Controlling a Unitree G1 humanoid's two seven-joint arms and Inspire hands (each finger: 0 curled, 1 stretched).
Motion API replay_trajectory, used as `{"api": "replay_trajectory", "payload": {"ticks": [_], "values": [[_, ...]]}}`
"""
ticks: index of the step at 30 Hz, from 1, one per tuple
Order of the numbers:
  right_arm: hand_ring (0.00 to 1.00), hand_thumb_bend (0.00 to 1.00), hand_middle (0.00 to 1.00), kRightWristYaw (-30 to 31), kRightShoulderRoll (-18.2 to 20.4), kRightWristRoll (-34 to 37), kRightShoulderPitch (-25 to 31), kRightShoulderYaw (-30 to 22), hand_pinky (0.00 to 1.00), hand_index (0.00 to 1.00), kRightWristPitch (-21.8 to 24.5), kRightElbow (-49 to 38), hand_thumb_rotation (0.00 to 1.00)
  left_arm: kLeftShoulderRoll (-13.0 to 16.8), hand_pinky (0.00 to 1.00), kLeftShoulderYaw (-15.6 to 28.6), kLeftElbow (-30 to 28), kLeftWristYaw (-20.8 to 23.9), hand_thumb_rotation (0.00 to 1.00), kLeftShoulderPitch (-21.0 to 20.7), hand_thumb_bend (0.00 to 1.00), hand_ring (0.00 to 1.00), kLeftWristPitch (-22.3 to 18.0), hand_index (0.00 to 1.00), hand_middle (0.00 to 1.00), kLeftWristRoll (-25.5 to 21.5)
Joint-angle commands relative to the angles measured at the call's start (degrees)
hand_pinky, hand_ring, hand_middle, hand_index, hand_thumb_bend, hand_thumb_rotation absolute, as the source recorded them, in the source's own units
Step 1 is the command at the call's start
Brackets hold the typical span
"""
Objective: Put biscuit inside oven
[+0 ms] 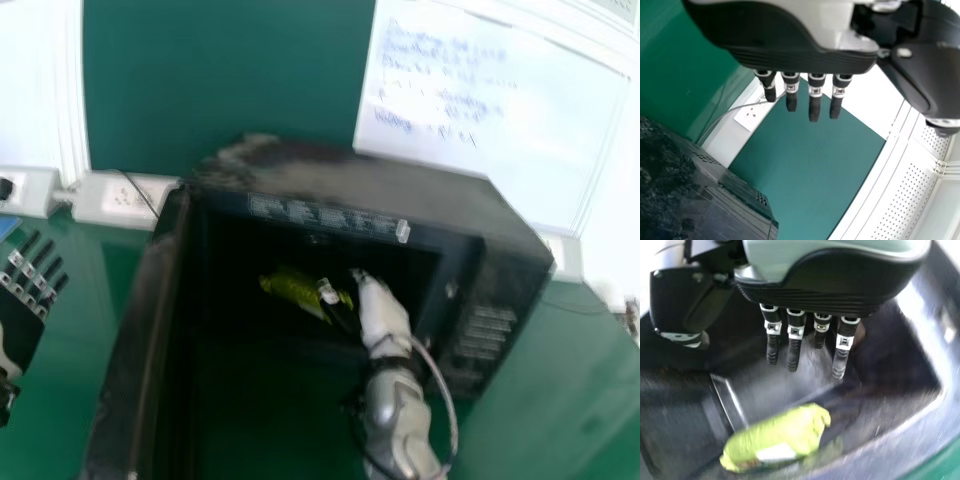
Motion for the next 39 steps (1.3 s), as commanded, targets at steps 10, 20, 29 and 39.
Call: {"api": "replay_trajectory", "payload": {"ticks": [10,20,29,39], "values": [[0.7,0.75,0.75,4.8,-1.2,-0.4,7.0,-3.9,0.6,0.77,-1.0,-13.5,0.54,0.6,1.0,-0.3,0.5,-0.8,0.26,-0.8,0.4,1.0,0.0,0.95,0.96,0.4],[0.67,0.76,0.71,9.9,1.1,11.2,14.1,-14.0,0.59,0.73,-1.3,-25.5,0.48,0.8,1.0,-0.7,1.4,-2.2,0.28,-1.2,0.41,1.0,-0.4,0.96,0.97,1.5],[0.63,0.74,0.68,9.8,3.5,21.9,21.5,-22.0,0.55,0.69,-3.4,-32.8,0.37,0.7,1.0,-0.6,2.3,-3.4,0.28,-1.7,0.43,1.0,-0.2,0.96,0.96,1.8],[0.53,0.73,0.67,8.6,5.3,32.2,27.3,-30.2,0.41,0.7,-6.5,-35.8,0.32,1.1,1.0,-0.5,1.9,-3.8,0.27,-1.4,0.41,1.0,0.2,0.97,0.95,1.4]]}}
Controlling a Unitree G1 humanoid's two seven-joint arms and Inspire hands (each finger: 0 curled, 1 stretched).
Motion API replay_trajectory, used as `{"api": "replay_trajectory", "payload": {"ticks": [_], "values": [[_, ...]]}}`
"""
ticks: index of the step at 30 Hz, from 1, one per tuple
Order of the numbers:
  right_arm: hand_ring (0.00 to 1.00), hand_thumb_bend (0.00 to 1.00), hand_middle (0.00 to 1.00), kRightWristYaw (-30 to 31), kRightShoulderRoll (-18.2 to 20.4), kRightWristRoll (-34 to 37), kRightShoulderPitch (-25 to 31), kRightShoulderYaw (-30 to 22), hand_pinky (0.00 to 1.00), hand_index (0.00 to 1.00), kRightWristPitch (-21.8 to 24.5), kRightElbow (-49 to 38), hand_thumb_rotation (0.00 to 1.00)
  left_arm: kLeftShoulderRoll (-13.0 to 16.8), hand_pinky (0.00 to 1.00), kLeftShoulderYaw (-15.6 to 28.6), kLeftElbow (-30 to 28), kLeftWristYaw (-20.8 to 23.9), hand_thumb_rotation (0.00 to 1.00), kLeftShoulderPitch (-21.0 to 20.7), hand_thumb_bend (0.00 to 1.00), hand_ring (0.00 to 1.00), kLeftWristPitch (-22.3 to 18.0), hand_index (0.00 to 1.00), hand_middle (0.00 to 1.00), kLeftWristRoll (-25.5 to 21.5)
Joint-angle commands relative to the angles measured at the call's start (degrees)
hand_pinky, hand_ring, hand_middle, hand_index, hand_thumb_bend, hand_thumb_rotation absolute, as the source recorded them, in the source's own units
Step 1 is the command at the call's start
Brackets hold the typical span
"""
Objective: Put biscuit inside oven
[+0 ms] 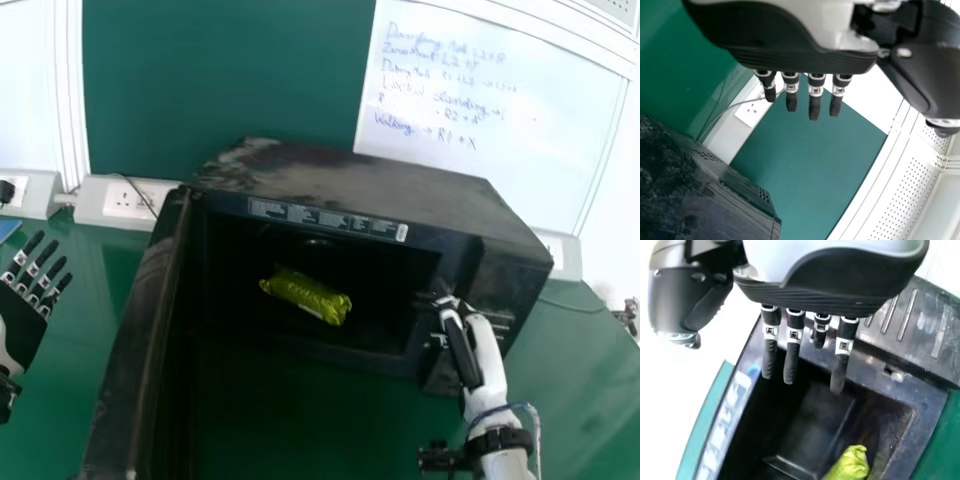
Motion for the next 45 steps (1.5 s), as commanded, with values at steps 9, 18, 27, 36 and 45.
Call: {"api": "replay_trajectory", "payload": {"ticks": [9,18,27,36,45], "values": [[0.65,0.68,0.66,-2.7,1.1,7.2,2.5,-6.5,0.54,0.66,-5.9,0.4,0.29,0.4,1.0,-1.3,-0.9,-0.7,0.28,0.0,0.4,1.0,1.0,0.98,0.95,-0.1],[0.67,0.72,0.67,-7.0,3.2,11.0,1.8,-8.9,0.66,0.64,-12.1,5.1,0.38,0.2,1.0,-5.1,-1.9,-4.5,0.28,0.7,0.3,0.96,1.3,0.93,0.9,0.8],[0.67,0.69,0.67,-11.3,4.2,12.2,1.4,-9.3,0.64,0.65,-15.6,7.7,0.44,-2.1,1.0,-8.7,-2.4,-3.6,0.25,0.2,0.39,0.9,1.3,0.89,0.85,1.2],[0.65,0.71,0.65,-13.0,4.8,13.2,1.1,-9.2,0.62,0.64,-17.2,9.0,0.43,-2.0,0.96,-12.1,-5.5,-4.8,0.27,1.6,0.44,0.86,1.4,0.83,0.81,4.8],[0.65,0.73,0.66,-13.8,4.8,15.9,0.7,-10.0,0.62,0.63,-18.9,10.3,0.44,-2.0,0.93,-14.0,-8.0,-3.7,0.24,2.2,0.42,0.81,2.1,0.81,0.79,5.9]]}}
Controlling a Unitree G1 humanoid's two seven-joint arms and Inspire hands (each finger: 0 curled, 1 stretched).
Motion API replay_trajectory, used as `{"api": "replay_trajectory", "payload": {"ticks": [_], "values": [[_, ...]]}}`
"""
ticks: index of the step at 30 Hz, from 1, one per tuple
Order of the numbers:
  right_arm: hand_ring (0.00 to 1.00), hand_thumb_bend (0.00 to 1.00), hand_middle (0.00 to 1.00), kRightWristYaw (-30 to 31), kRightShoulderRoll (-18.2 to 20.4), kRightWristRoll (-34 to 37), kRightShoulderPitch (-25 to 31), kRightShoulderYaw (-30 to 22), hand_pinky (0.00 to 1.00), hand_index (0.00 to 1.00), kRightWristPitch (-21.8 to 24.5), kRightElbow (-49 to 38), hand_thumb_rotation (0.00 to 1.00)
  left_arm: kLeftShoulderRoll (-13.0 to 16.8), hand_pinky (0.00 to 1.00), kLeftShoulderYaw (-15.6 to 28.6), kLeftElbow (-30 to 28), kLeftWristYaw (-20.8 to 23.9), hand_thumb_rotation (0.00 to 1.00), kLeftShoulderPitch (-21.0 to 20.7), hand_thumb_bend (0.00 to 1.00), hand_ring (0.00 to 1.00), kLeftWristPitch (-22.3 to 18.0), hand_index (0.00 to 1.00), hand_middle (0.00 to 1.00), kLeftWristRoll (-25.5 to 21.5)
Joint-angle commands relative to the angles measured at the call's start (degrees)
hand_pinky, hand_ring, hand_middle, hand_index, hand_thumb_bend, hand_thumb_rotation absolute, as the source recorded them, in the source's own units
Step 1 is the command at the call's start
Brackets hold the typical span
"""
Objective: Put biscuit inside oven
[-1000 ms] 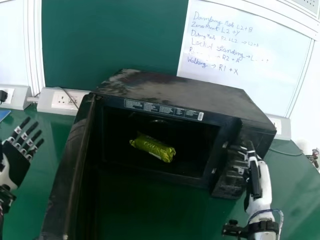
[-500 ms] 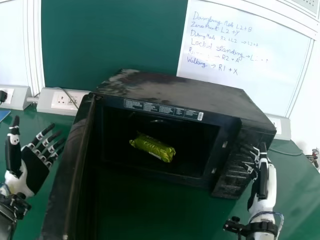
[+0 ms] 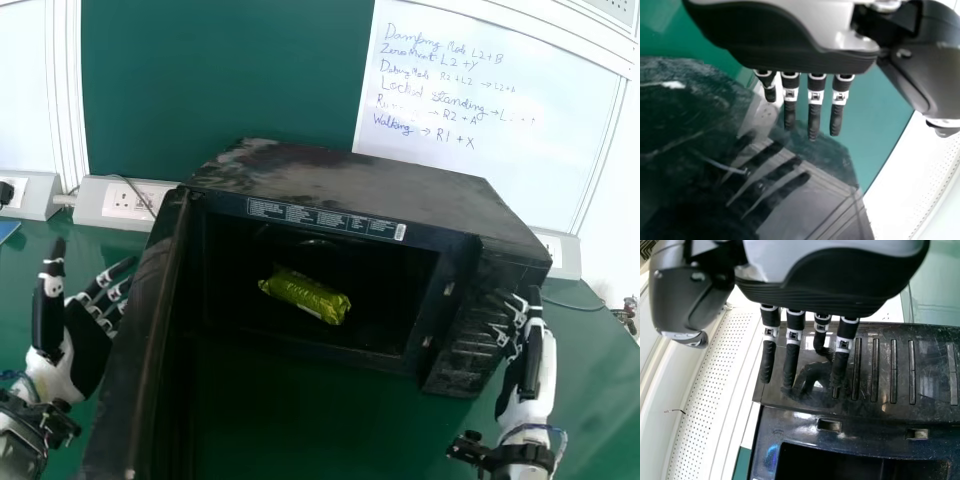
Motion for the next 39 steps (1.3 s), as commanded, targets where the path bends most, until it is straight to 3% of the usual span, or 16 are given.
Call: {"api": "replay_trajectory", "payload": {"ticks": [1,15,23,39], "values": [[0.65,0.73,0.66,-0.5,0.1,1.1,-1.1,-0.5,0.61,0.63,-0.7,0.7,0.44,0.1,0.93,-1.2,-1.0,-0.3,0.24,0.1,0.41,0.81,0.0,0.82,0.79,1.4],[0.65,0.72,0.65,-1.9,0.3,1.8,-1.3,0.0,0.62,0.63,-1.8,1.5,0.44,0.1,0.89,-4.3,-0.3,-2.0,0.29,-0.9,0.37,0.79,0.3,0.83,0.78,3.9],[0.65,0.72,0.65,-2.4,0.3,1.1,-1.2,0.9,0.63,0.63,-1.7,1.4,0.46,0.5,0.88,-5.9,1.0,-4.8,0.33,-2.1,0.42,0.79,0.6,0.79,0.76,5.3],[0.65,0.71,0.64,-3.6,0.7,1.8,-1.1,0.6,0.63,0.63,-3.2,1.7,0.44,-0.7,0.81,-6.8,2.8,-6.3,0.27,-4.6,0.54,0.73,0.7,0.74,0.71,6.5]]}}
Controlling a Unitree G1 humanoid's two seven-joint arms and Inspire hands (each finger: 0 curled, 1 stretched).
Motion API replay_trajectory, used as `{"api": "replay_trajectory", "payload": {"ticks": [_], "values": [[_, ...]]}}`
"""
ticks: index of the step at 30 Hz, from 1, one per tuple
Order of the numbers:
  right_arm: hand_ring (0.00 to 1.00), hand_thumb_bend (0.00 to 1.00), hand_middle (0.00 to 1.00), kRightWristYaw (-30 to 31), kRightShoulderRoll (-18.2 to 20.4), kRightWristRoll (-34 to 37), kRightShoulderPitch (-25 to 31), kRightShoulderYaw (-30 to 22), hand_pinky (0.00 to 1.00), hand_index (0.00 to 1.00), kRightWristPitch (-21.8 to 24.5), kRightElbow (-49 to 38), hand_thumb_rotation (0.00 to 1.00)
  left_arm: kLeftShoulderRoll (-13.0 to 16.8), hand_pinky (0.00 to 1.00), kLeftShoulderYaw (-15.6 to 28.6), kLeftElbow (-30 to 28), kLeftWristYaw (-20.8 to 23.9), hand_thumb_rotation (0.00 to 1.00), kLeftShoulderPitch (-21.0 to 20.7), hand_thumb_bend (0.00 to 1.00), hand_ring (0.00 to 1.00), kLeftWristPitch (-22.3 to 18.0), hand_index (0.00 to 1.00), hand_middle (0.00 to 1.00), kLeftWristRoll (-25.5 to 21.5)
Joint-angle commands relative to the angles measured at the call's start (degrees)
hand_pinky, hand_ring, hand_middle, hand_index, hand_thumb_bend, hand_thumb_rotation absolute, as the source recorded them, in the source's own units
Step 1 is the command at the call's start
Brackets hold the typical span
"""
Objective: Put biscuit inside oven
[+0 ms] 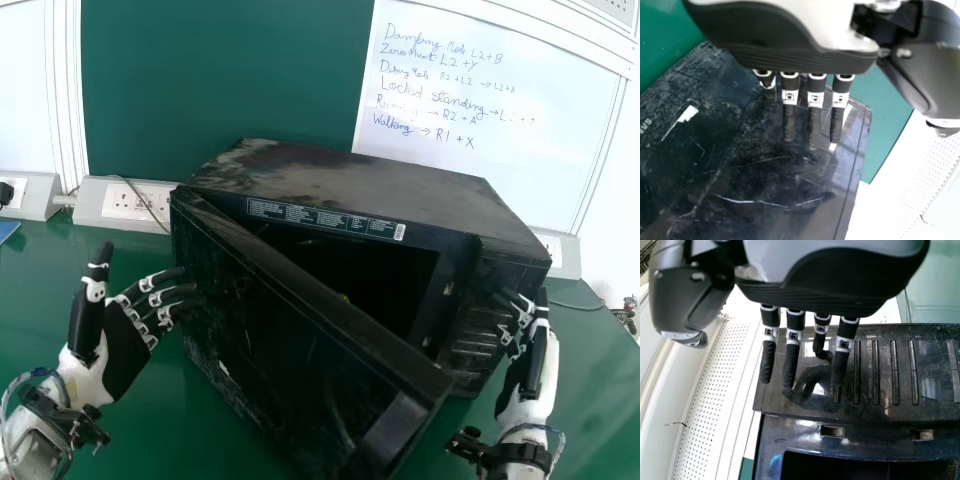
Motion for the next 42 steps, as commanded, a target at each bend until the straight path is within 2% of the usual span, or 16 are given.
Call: {"api": "replay_trajectory", "payload": {"ticks": [1,6,11,18,22,28,35,38,42], "values": [[0.65,0.71,0.64,-0.3,0.2,0.6,-0.9,-0.5,0.63,0.63,-1.1,0.3,0.44,-0.2,0.81,-0.5,0.6,-0.2,0.27,-1.3,0.54,0.73,0.3,0.74,0.71,0.4],[0.65,0.72,0.64,-0.7,0.4,1.7,-1.1,-1.1,0.62,0.62,-1.9,0.8,0.43,-0.5,0.81,-0.8,0.9,0.3,0.27,-2.4,0.52,0.73,0.6,0.73,0.7,1.1],[0.65,0.72,0.64,-1.2,0.3,0.9,-0.8,-0.9,0.63,0.62,-2.4,0.9,0.45,-0.9,0.8,-2.3,3.6,-1.1,0.22,-4.7,0.5,0.72,0.6,0.75,0.71,2.2],[0.65,0.74,0.64,-1.4,-0.3,0.6,-0.6,-1.5,0.64,0.62,-3.4,1.5,0.46,-1.3,0.79,-4.1,7.3,-3.6,0.15,-8.1,0.54,0.73,0.6,0.76,0.71,4.0],[0.66,0.71,0.65,-0.6,-1.5,0.8,-0.2,-2.5,0.64,0.62,-4.0,1.8,0.45,-1.4,0.79,-4.4,9.2,-5.2,0.16,-9.5,0.56,0.73,0.5,0.75,0.71,4.9],[0.66,0.72,0.66,0.8,-2.6,2.1,0.4,-3.9,0.64,0.62,-2.8,1.0,0.45,-1.7,0.78,-4.9,11.8,-6.2,0.15,-11.7,0.61,0.73,1.1,0.74,0.71,5.8],[0.65,0.72,0.66,2.5,-4.8,1.0,1.4,-4.4,0.62,0.63,-3.3,1.7,0.45,-2.6,0.77,-6.2,14.4,-5.9,0.18,-14.7,0.6,0.74,1.5,0.76,0.74,8.2],[0.65,0.71,0.65,2.3,-4.8,1.0,1.7,-4.7,0.62,0.63,-3.5,2.0,0.44,-2.8,0.76,-6.9,15.7,-6.4,0.2,-16.0,0.59,0.73,1.5,0.73,0.72,9.3],[0.66,0.71,0.65,1.4,-4.7,0.0,1.9,-4.9,0.62,0.63,-3.5,2.2,0.46,-3.6,0.77,-7.0,17.1,-6.8,0.2,-17.4,0.59,0.73,1.9,0.74,0.72,9.9]]}}
